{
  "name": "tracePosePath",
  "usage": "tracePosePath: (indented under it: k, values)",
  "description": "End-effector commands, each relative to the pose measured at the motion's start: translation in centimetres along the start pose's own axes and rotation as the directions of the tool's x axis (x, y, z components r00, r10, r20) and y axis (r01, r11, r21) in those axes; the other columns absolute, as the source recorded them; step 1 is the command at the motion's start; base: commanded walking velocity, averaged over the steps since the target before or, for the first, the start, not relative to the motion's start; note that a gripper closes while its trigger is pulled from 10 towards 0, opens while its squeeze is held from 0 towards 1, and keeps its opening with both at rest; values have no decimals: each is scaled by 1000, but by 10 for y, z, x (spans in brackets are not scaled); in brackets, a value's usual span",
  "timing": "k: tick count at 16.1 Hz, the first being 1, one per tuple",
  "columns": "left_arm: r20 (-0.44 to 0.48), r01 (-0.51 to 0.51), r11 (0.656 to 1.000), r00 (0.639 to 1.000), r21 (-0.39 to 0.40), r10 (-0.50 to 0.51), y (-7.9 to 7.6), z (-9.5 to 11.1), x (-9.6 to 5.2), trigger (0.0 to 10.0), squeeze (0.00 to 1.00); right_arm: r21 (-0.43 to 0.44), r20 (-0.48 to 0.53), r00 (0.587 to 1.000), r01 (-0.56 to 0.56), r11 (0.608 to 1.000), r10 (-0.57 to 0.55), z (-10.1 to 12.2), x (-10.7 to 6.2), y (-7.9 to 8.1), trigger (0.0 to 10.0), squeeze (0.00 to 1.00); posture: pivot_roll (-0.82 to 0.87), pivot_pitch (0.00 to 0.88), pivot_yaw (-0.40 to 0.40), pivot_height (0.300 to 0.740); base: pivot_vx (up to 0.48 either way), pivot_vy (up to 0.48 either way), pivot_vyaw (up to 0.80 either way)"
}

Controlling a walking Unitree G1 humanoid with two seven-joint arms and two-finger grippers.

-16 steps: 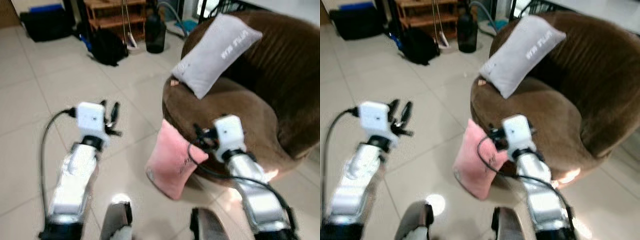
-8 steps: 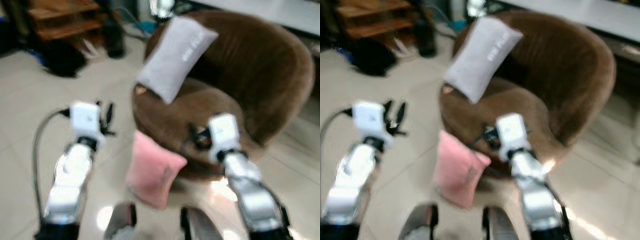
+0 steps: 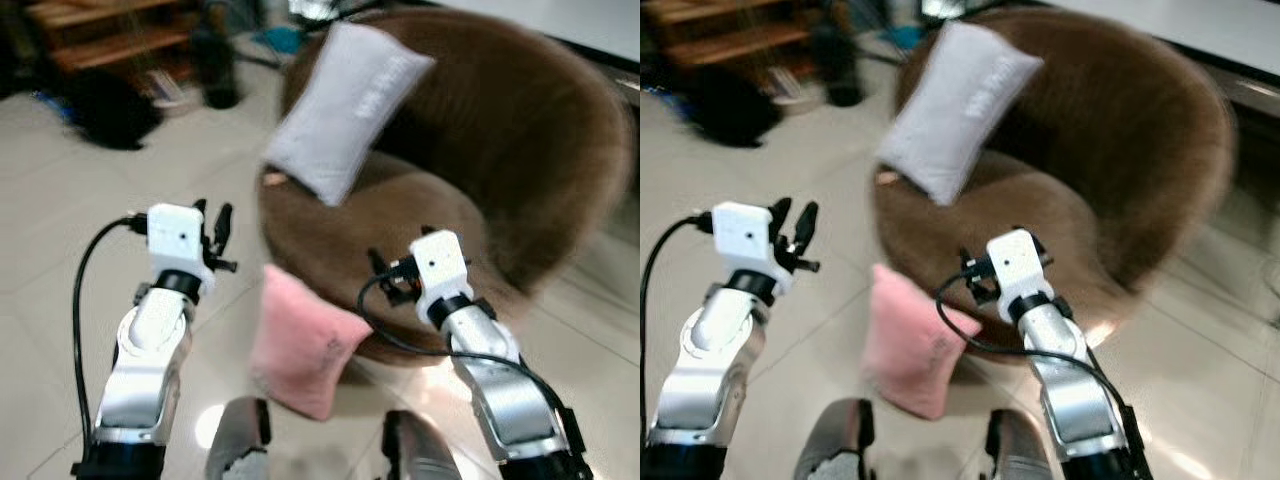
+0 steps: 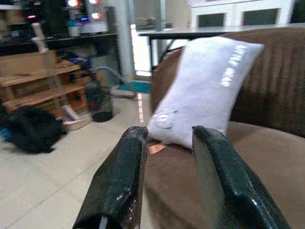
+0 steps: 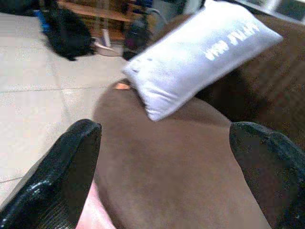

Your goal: Move the pillow to the sofa from floor

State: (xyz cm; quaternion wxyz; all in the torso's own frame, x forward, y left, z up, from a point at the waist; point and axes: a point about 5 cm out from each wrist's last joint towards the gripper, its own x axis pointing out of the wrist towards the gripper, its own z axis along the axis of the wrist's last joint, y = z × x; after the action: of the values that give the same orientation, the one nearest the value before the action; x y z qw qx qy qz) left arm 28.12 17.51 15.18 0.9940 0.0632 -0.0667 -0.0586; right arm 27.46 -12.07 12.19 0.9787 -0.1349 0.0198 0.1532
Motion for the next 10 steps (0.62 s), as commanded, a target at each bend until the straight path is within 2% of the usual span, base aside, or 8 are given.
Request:
tracePosePath:
  k: [1,2,7,10]
  values:
    - [-1,9,1000,1000,10,-9,-1,0,0,10000,0,-5,5,1000,9,1000,-9,1,1,-2,10000,0,-5,48,-16,616,0,0,800]
    - [-2,10,1000,1000,10,-10,-1,0,0,10000,0,25,-3,999,32,999,-32,0,1,-5,10000,0,-5,48,-16,616,0,0,0]
    - [-2,12,1000,1000,9,-12,-2,0,0,10000,0,26,3,999,34,999,-34,0,1,-6,10000,0,-5,50,-14,616,0,0,0]
    - [-3,13,1000,1000,9,-13,-1,0,0,10000,0,28,3,999,35,999,-35,0,1,-4,10000,0,-5,50,-14,616,284,0,0]
